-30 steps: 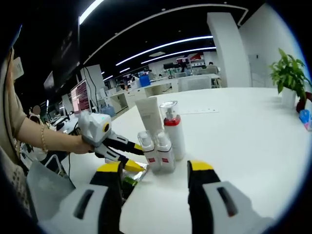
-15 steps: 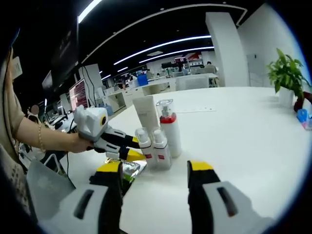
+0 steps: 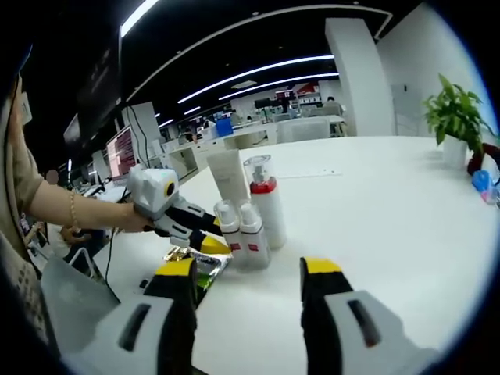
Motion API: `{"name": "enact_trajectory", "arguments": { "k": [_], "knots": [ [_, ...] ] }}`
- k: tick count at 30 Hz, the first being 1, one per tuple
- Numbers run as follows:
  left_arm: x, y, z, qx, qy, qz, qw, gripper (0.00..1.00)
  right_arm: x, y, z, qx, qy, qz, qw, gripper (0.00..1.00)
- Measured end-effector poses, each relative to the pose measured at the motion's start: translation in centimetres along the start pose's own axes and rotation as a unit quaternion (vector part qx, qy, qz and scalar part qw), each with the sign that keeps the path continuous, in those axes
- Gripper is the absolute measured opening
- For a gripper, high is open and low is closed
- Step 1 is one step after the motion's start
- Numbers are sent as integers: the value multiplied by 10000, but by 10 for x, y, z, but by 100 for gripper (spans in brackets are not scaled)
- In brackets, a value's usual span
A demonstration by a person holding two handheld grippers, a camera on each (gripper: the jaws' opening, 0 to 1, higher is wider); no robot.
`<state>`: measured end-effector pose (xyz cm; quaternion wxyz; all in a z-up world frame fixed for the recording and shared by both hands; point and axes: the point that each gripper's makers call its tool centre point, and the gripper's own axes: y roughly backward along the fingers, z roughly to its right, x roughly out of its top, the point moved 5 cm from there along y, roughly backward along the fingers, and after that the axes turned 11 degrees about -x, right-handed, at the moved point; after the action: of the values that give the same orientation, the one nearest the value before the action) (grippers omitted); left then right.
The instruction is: Arrange the skincare products in the storage area until every visible bottle or jar stands upright without overlapping.
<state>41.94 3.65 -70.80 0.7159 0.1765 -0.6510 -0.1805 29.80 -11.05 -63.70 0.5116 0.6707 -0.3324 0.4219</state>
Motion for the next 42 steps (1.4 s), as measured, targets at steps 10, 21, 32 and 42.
{"name": "enact_trajectory", "arguments": {
  "k": [10,21,32,42],
  "knots": [
    [-1,-4,-5,-139,-88,-98,9998,15,-1,0,1,-51,-29,-25,10000,53],
    [-1,4,7,26,174,-145,9997,30,0,-2,-5,31,36,-10,10000,55],
    [-16,37,48,640,1127,43,9916,61,0,1,-14,201,222,51,9995,61],
    [-29,75,92,1300,2099,247,9687,78,0,8,-25,373,371,106,9986,67]
  ]
}}
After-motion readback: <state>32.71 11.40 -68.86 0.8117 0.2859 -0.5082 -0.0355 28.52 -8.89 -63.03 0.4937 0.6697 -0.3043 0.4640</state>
